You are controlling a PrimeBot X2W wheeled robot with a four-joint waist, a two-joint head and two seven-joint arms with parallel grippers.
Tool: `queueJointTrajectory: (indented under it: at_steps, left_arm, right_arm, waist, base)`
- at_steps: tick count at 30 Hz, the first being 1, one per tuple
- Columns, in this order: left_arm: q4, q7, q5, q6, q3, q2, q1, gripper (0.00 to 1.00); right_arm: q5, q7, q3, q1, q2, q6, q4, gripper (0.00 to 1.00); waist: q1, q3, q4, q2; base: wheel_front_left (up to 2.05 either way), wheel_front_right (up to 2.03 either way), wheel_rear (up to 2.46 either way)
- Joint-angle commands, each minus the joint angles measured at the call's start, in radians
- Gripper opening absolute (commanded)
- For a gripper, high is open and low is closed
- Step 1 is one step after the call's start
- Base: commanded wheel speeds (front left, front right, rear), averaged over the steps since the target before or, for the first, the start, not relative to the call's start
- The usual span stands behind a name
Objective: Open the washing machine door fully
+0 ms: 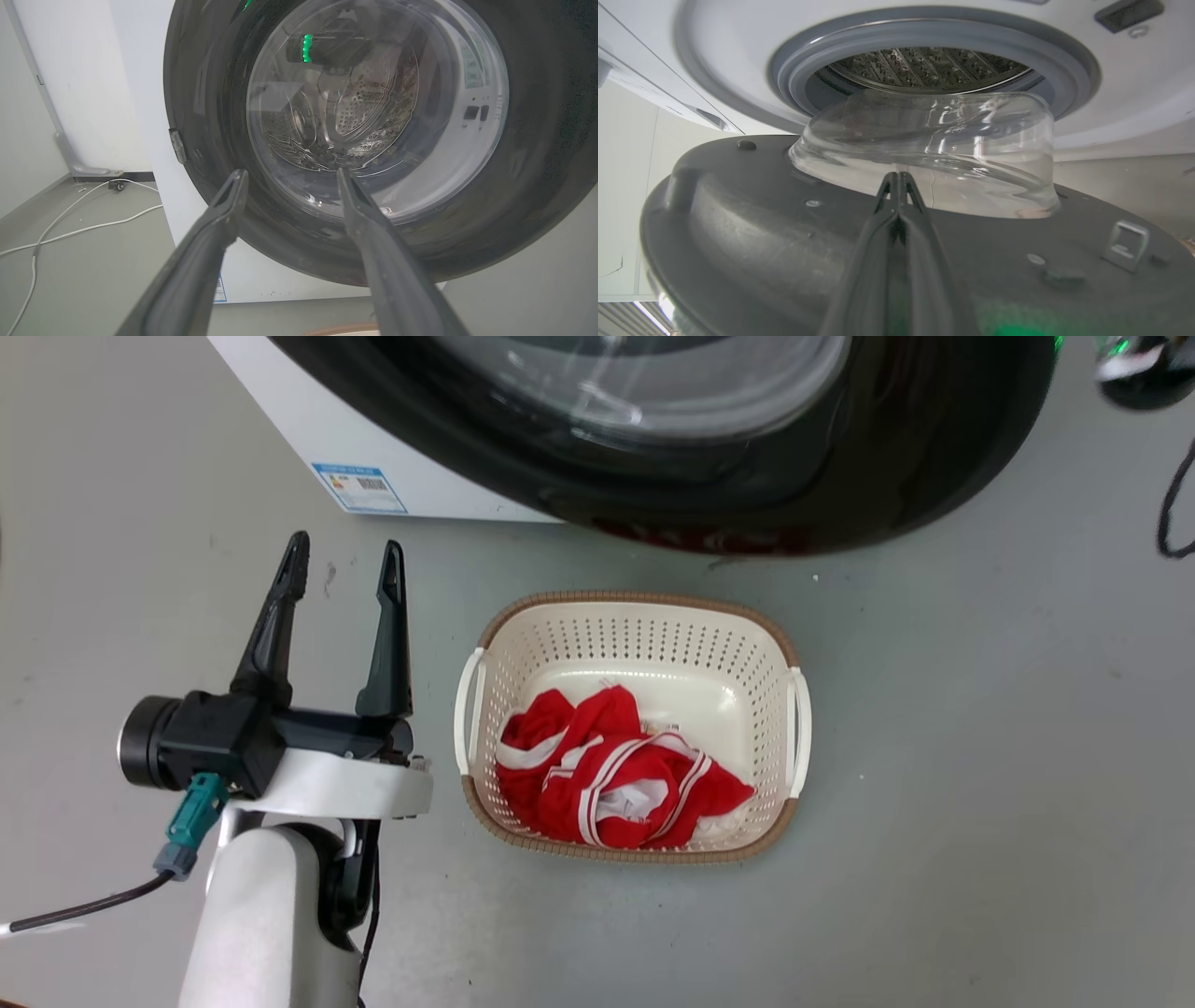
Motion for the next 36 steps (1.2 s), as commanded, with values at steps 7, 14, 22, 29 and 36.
queueJointTrajectory:
  at_steps: [7,14,22,29,36]
  left_arm:
    - [0.029,-0.003,0.012,-0.001,0.001,0.000,0.062,1.00]
    - [0.050,-0.003,0.020,-0.001,0.001,0.001,0.122,1.00]
    - [0.065,-0.003,0.024,-0.001,-0.009,0.000,0.178,1.00]
    - [0.069,-0.003,0.021,-0.001,-0.022,-0.001,0.189,1.00]
    - [0.072,-0.003,0.016,-0.001,-0.032,-0.001,0.196,1.00]
  right_arm:
    - [0.029,0.087,0.015,0.155,0.040,0.002,-0.081,0.00]
    - [0.025,0.170,0.057,0.289,0.085,0.002,-0.158,0.00]
    - [0.025,0.242,0.109,0.431,0.145,0.002,-0.271,0.00]
    - [0.046,0.269,0.143,0.525,0.184,0.002,-0.369,0.00]
    - [0.089,0.270,0.199,0.596,0.196,0.002,-0.454,0.00]
  waist:
    - [0.0000,-0.127,-0.017,0.0000]
    - [0.0000,-0.222,-0.027,0.0000]
    - [0.0000,-0.290,-0.026,0.0000]
    - [0.0000,-0.307,-0.012,0.0000]
    - [0.0000,-0.314,0.002,0.0000]
  base:
    - [0.00,0.00,0.00]
    - [0.00,0.00,0.00]
    - [0.00,0.00,0.00]
    - [0.00,0.00,0.00]
    - [0.00,0.00,0.00]
